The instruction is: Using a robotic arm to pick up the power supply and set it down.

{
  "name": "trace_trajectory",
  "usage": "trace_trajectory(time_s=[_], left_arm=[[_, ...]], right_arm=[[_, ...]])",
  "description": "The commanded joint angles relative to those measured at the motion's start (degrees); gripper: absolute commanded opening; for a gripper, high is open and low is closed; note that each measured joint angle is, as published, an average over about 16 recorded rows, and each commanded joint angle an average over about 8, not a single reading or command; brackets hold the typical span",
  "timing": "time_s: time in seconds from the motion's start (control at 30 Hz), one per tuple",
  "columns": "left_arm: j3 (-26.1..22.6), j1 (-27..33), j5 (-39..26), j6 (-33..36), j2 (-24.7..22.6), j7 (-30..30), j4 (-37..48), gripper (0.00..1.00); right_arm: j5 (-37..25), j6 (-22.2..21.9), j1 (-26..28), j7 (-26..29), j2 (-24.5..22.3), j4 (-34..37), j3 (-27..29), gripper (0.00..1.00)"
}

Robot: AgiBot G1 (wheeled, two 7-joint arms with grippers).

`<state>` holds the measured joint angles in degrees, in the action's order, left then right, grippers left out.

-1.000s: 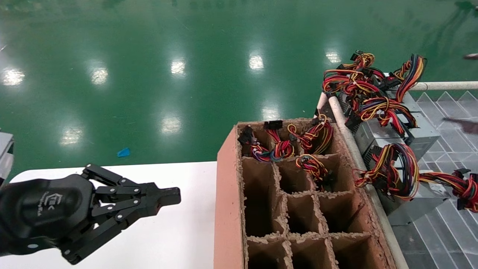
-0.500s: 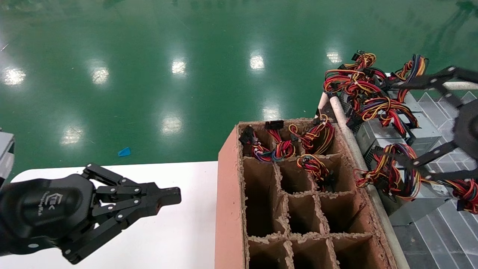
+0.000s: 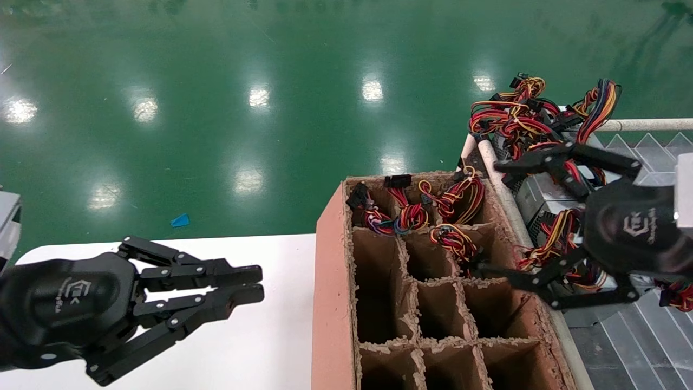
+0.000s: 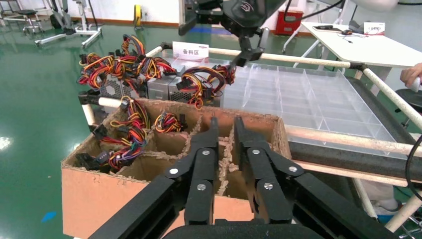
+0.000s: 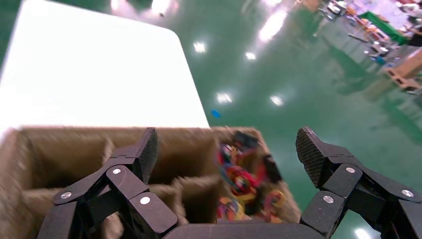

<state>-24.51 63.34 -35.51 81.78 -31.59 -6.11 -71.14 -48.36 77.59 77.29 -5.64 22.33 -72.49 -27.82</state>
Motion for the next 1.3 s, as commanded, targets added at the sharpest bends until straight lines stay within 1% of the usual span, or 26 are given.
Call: trace_trajectory(time_s=[0.03, 0.83, 1.03, 1.3], left_arm=[[0.0, 0.0, 0.0, 0.0, 0.0, 0.0, 0.0, 1.00], [0.0, 0.0, 0.0, 0.0, 0.0, 0.0, 0.0, 1.00], [0.0, 0.0, 0.0, 0.0, 0.0, 0.0, 0.0, 1.00], [0.0, 0.0, 0.0, 0.0, 0.0, 0.0, 0.0, 1.00]], right_arm=[[0.5, 0.6, -1.2, 1.2, 1.0, -0.1, 0.9, 1.00], [6.3, 7.9, -15.3, 15.9, 12.3, -1.1, 11.5, 1.00], [6.8, 8.6, -16.9, 17.2, 13.6, -1.1, 12.6, 1.00], [6.8, 8.4, -16.4, 16.8, 13.2, -1.1, 12.4, 1.00]])
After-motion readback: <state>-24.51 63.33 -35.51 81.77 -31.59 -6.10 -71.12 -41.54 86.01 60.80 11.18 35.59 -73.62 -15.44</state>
